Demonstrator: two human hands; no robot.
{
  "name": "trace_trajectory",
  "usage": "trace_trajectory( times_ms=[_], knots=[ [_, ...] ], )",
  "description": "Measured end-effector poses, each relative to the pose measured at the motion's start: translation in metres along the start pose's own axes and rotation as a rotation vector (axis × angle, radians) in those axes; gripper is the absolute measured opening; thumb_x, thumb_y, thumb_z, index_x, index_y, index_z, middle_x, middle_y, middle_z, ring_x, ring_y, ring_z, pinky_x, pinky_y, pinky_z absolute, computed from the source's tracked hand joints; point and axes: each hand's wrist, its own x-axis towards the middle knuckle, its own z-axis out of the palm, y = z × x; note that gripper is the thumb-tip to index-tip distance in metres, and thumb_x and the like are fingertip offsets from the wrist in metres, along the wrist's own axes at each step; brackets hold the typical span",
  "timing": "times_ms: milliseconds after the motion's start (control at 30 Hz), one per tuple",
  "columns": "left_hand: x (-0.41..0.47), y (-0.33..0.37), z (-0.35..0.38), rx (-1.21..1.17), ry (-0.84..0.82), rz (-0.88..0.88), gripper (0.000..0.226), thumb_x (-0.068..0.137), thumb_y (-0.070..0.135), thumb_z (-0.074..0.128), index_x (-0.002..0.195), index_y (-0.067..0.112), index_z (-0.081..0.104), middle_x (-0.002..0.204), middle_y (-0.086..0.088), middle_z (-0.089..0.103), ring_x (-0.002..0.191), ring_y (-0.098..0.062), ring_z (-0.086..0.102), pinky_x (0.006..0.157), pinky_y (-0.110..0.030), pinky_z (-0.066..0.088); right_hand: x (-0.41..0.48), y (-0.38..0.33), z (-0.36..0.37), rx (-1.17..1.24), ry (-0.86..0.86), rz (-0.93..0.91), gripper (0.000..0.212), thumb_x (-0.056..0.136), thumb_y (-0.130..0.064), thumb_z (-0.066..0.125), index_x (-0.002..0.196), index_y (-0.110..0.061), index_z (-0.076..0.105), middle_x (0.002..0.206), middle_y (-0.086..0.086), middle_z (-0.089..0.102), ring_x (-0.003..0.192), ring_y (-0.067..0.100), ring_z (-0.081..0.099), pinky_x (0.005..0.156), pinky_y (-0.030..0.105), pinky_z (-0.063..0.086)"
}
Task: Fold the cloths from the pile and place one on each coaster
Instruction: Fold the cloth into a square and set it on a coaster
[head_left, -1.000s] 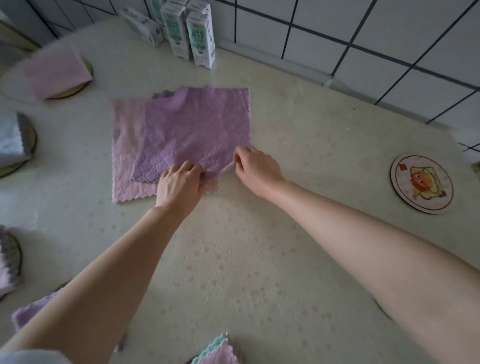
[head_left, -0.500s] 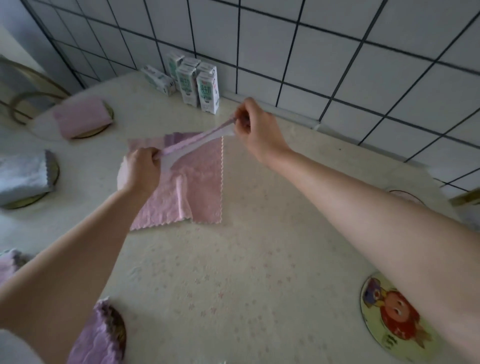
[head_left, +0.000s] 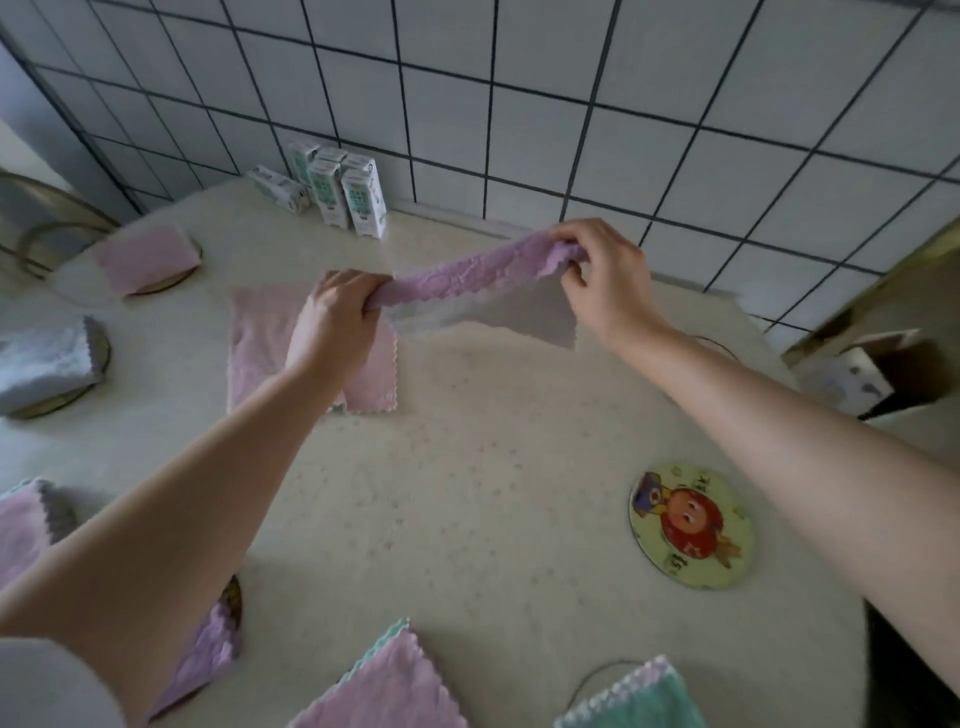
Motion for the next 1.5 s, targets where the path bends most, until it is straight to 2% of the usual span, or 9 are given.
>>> trace_trajectory(
  times_ms=[100, 233, 367, 533, 733, 967, 1100, 1300, 1500],
  knots=[
    [-0.031, 0.03, 0.017, 0.015, -0.059, 0.077, 0.029, 0.085, 0.005, 0.056, 0.11, 0.011, 0.07, 0.105, -0.008, 0.07, 0.101, -0.03, 0.058, 0.085, -0.037, 0.047, -0.046, 0.018, -0.038, -0.047, -0.057, 0.079, 0.033, 0.078, 0.004, 0.056, 0.107, -0.009, 0.064, 0.106, 0.005, 0.066, 0.088, 0.007, 0.057, 0.081, 0.016, 0.045],
    [-0.086, 0.077, 0.039, -0.05, -0.103, 0.109, 0.025, 0.086, 0.007, 0.054, 0.105, 0.005, 0.07, 0.099, -0.01, 0.07, 0.095, -0.031, 0.06, 0.081, -0.038, 0.049, -0.117, 0.031, -0.082, -0.068, -0.125, 0.136, 0.028, 0.081, 0.004, 0.059, 0.106, -0.007, 0.066, 0.105, 0.003, 0.067, 0.086, 0.005, 0.057, 0.079, 0.002, 0.04],
    [-0.156, 0.109, 0.062, -0.091, -0.179, 0.1, 0.023, 0.087, 0.004, 0.056, 0.104, 0.004, 0.071, 0.097, -0.009, 0.07, 0.095, -0.03, 0.06, 0.079, -0.04, 0.052, -0.194, 0.051, -0.111, -0.043, -0.205, 0.185, 0.029, 0.079, 0.008, 0.062, 0.103, -0.008, 0.066, 0.1, 0.003, 0.069, 0.086, 0.009, 0.061, 0.079, 0.013, 0.047],
    [-0.241, 0.14, 0.079, -0.063, -0.271, 0.042, 0.029, 0.082, -0.005, 0.061, 0.105, 0.009, 0.072, 0.099, -0.003, 0.07, 0.099, -0.025, 0.061, 0.078, -0.038, 0.055, -0.28, 0.072, -0.129, -0.006, -0.28, 0.225, 0.034, 0.072, 0.013, 0.064, 0.095, -0.011, 0.07, 0.097, 0.001, 0.071, 0.082, 0.009, 0.063, 0.079, 0.0, 0.037],
    [-0.315, 0.159, 0.081, -0.015, -0.362, -0.019, 0.03, 0.08, -0.001, 0.056, 0.101, 0.012, 0.073, 0.097, -0.002, 0.071, 0.093, -0.024, 0.063, 0.076, -0.036, 0.056, -0.35, 0.085, -0.14, 0.022, -0.404, 0.27, 0.032, 0.071, 0.01, 0.067, 0.092, -0.014, 0.073, 0.089, 0.001, 0.071, 0.082, 0.015, 0.065, 0.077, 0.014, 0.044],
    [-0.347, 0.162, 0.071, -0.042, -0.458, -0.056, 0.024, 0.082, 0.002, 0.063, 0.098, 0.017, 0.073, 0.093, 0.005, 0.073, 0.085, -0.017, 0.067, 0.076, -0.033, 0.055, -0.386, 0.082, -0.152, 0.035, -0.492, 0.292, 0.028, 0.07, 0.006, 0.071, 0.088, -0.015, 0.074, 0.081, -0.014, 0.061, 0.083, 0.013, 0.061, 0.075, 0.014, 0.042],
    [-0.338, 0.156, 0.068, -0.11, -0.448, -0.314, 0.024, 0.08, 0.0, 0.068, 0.095, 0.017, 0.075, 0.085, 0.005, 0.074, 0.073, 0.0, 0.061, 0.068, -0.007, 0.042, -0.379, 0.088, -0.148, 0.065, -0.517, 0.406, 0.024, 0.074, 0.001, 0.07, 0.087, -0.019, 0.073, 0.084, -0.011, 0.069, 0.08, 0.004, 0.063, 0.074, 0.002, 0.039],
    [-0.283, 0.138, 0.082, -0.32, -0.367, -0.774, 0.013, 0.079, 0.009, 0.071, 0.088, 0.019, 0.071, 0.073, 0.002, 0.067, 0.066, -0.012, 0.059, 0.056, -0.018, 0.042, -0.335, 0.101, -0.124, 0.247, -0.409, 0.713, 0.01, 0.082, -0.011, 0.067, 0.083, -0.02, 0.071, 0.077, -0.011, 0.07, 0.073, -0.001, 0.063, 0.066, 0.012, 0.045],
    [-0.251, 0.119, 0.113, -0.463, -0.256, -1.015, 0.015, 0.084, 0.015, 0.065, 0.069, 0.018, 0.065, 0.062, -0.005, 0.058, 0.058, -0.018, 0.048, 0.056, -0.027, 0.039, -0.293, 0.128, -0.08, 0.336, -0.287, 0.92, 0.014, 0.085, -0.015, 0.066, 0.099, -0.014, 0.067, 0.087, 0.001, 0.069, 0.078, 0.009, 0.063, 0.07, 0.02, 0.049]
  ],
)
